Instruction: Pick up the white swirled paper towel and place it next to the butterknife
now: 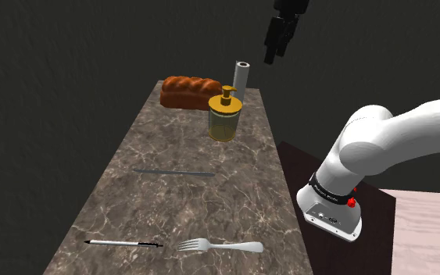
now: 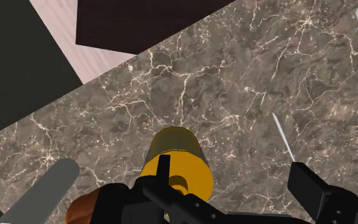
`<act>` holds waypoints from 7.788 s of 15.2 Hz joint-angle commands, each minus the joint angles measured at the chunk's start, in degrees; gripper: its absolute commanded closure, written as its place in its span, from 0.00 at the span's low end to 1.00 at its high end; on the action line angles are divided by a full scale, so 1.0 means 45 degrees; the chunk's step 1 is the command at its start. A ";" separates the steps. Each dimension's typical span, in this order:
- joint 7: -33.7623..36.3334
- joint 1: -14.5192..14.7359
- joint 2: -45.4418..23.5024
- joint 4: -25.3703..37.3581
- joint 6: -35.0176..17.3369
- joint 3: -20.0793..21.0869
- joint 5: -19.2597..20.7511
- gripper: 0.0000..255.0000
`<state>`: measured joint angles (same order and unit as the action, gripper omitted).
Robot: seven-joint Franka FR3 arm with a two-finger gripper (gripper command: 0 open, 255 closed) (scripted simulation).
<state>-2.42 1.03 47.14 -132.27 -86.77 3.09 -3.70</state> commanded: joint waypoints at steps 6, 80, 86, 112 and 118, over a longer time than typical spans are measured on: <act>-0.1057 -0.0338 -0.1618 0.0254 -0.1214 -0.0866 0.0686 0.00; -0.3913 -0.0795 -0.9247 0.6270 -0.2355 -0.3103 0.1314 1.00; -0.2329 -0.0172 -0.7465 0.5105 -0.1706 -0.2155 0.1387 1.00; 0.5112 0.2223 -0.4870 0.6316 0.1960 0.3038 -0.0760 1.00; 0.7182 0.2631 -0.5643 0.8009 0.2707 0.4506 -0.1162 1.00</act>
<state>28.13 12.70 23.26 -98.68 -75.43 22.11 -8.91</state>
